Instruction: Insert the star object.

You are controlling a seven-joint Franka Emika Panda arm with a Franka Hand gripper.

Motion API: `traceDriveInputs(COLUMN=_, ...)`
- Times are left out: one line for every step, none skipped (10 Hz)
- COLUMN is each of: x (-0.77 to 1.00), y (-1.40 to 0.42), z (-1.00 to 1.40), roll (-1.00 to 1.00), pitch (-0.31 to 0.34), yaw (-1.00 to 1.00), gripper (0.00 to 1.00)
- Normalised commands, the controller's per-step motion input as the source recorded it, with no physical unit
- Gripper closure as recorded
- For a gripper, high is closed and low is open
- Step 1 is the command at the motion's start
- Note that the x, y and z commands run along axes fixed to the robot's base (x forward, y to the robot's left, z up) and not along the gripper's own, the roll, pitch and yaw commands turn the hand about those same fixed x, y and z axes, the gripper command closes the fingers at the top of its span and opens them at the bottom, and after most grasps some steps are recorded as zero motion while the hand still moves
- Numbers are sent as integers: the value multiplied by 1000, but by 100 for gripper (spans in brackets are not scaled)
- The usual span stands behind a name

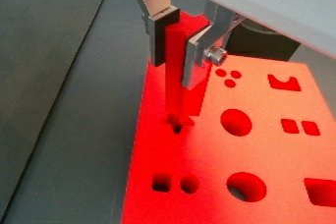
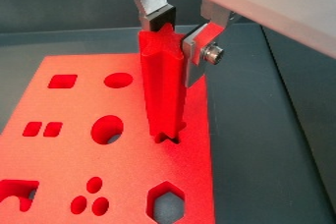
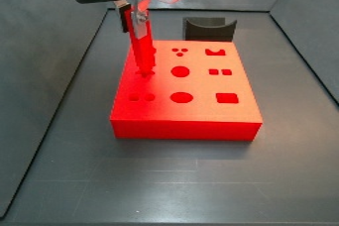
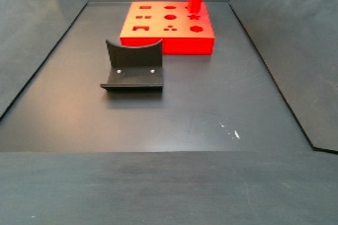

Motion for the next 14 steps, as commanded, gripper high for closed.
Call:
traceDriveInputs(x=260, y=-20, z=-189, roll=89, pitch=63, yaw=86, gripper=100)
traceDriveInputs(x=180, y=-3, z=-249, roll=94, pitch=54, yaw=77, gripper=100)
traceDriveInputs(x=57, y=0, z=-240, roll=87, pitch=44, yaw=54, gripper=100)
traceDriveInputs(x=-11, y=0, z=-171, roll=56, pitch=44, yaw=0, gripper=100)
traceDriveInputs(x=-31, y=-66, z=0, roll=11, pitch=9, yaw=0, gripper=100)
traceDriveInputs(x=-14, y=-80, z=0, roll=0, pitch=0, yaw=0, gripper=100)
traceDriveInputs(x=0, y=-100, z=-37, roll=0, pitch=0, yaw=6, gripper=100)
traceDriveInputs(x=0, y=-54, z=-94, roll=0, pitch=0, yaw=3, gripper=100)
traceDriveInputs(x=-137, y=0, z=-77, roll=0, pitch=0, yaw=0, gripper=100)
traceDriveInputs(x=-117, y=80, z=-40, roll=0, pitch=0, yaw=0, gripper=100)
traceDriveInputs(x=0, y=0, z=0, roll=0, pitch=13, yaw=131, gripper=100)
traceDriveInputs(x=0, y=-54, z=123, roll=147, pitch=207, yaw=46, gripper=100)
traceDriveInputs(x=111, y=-86, z=83, roll=200, pitch=304, yaw=23, gripper=100)
traceDriveInputs(x=91, y=-29, z=0, roll=153, pitch=303, yaw=26, gripper=100)
